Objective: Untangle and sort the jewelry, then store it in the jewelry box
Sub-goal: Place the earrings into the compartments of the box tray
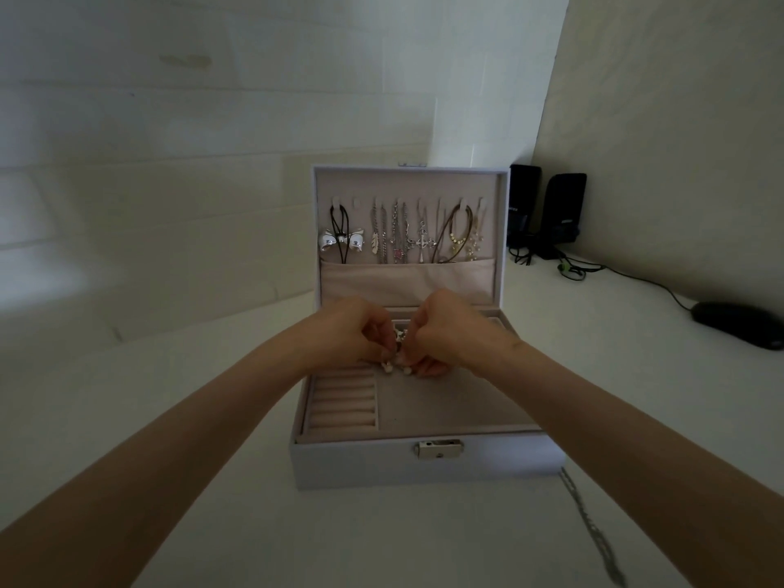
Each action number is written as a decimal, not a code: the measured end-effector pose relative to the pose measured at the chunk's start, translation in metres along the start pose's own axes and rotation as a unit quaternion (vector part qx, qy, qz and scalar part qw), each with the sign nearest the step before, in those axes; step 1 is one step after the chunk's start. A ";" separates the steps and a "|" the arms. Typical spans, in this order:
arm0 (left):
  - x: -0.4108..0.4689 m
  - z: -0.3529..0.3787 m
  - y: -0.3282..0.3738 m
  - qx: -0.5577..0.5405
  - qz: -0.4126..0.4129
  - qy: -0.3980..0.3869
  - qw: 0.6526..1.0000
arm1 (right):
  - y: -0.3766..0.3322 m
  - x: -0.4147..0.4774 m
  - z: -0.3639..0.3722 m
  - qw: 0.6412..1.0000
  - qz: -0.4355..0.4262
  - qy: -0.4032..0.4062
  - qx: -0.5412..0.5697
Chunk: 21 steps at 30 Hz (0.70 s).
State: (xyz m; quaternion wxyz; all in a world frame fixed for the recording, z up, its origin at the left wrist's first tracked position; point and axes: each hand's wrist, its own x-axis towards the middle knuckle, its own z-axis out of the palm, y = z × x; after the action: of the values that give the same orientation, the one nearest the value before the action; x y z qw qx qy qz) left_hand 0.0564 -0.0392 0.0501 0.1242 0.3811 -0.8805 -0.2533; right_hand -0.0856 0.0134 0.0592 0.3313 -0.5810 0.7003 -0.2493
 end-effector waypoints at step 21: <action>-0.005 0.006 0.001 0.000 0.001 0.024 1.000 | 0.012 -0.011 -0.002 0.998 -0.055 -0.011 0.026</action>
State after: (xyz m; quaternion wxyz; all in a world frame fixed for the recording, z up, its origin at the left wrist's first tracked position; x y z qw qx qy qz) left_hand 0.0572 -0.0328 0.0458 0.1456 0.3860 -0.8776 -0.2441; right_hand -0.0934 0.0262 0.0534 0.3401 -0.6125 0.6571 -0.2784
